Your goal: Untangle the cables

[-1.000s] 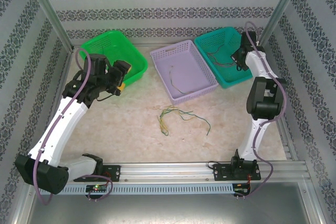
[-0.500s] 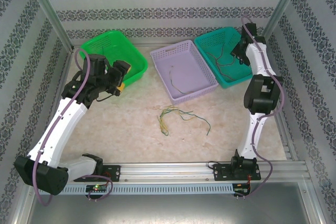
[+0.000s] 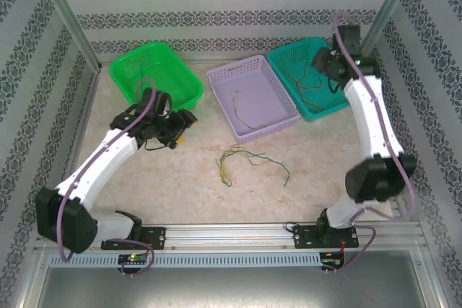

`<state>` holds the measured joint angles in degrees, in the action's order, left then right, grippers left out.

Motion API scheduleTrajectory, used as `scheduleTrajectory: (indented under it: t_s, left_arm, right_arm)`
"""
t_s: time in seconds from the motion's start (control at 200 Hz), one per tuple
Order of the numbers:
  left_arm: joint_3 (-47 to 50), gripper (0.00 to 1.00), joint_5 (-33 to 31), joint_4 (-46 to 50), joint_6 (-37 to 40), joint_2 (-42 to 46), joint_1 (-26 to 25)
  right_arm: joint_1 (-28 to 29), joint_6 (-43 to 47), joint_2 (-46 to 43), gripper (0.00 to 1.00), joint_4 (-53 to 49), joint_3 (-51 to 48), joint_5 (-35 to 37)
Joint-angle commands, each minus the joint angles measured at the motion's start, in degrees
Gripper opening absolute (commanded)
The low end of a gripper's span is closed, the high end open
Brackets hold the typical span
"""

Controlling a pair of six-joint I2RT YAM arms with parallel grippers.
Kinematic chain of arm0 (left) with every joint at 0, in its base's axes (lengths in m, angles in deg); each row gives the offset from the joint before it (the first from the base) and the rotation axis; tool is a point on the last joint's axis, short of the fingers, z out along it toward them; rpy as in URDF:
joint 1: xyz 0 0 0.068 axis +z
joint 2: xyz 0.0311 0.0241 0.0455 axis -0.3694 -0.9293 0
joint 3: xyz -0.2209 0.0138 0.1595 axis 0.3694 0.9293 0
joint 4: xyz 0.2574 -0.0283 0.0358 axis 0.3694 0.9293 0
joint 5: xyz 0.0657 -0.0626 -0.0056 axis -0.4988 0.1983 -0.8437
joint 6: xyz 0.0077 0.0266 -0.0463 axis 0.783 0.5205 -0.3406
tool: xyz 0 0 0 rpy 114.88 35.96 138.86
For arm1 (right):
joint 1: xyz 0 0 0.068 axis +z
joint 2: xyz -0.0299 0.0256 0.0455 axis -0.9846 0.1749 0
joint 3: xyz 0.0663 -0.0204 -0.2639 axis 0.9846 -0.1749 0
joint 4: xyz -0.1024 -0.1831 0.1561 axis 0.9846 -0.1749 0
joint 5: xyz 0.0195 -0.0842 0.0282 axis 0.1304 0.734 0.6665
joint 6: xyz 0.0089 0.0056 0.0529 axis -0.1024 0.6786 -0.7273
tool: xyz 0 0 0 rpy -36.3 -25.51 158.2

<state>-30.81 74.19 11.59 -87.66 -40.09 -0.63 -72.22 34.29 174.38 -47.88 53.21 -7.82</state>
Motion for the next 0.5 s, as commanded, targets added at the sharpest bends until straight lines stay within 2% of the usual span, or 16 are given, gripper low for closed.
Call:
scheduleTrajectory:
  t_s: [0.0, 0.1, 0.185, 0.31, 0.41, 0.495]
  left_arm:
    - [0.7, 0.72, 2.8, 1.9, 10.5, -2.5, -5.4]
    - [0.9, 0.73, 1.7, 1.1, 15.6, -5.4, -9.9]
    - [0.8, 0.74, 3.5, -0.5, 17.6, -9.1, -12.4]
    - [-1.4, 0.74, 2.8, -0.3, 19.7, -15.1, -16.7]
    - [-3.8, 0.74, -3.7, 5.5, 20.1, -19.2, -18.9]
    - [-3.1, 0.72, -7.9, 6.0, 18.2, -19.8, -19.4]
  right_arm:
    - [6.2, -4.0, -5.7, 0.5, -2.1, -15.9, -3.3]
    - [11.3, -1.7, -12.6, 0.52, 0.0, -29.4, -4.7]
    - [14.4, 2.6, -13.4, 0.54, 1.7, -36.6, -8.4]
    - [19.0, 7.5, -8.0, 0.56, 0.4, -37.8, -9.5]
    - [21.4, 10.2, -2.4, 0.56, -3.1, -35.9, -5.4]
    - [22.5, 11.8, 0.0, 0.56, -3.3, -35.8, -3.3]
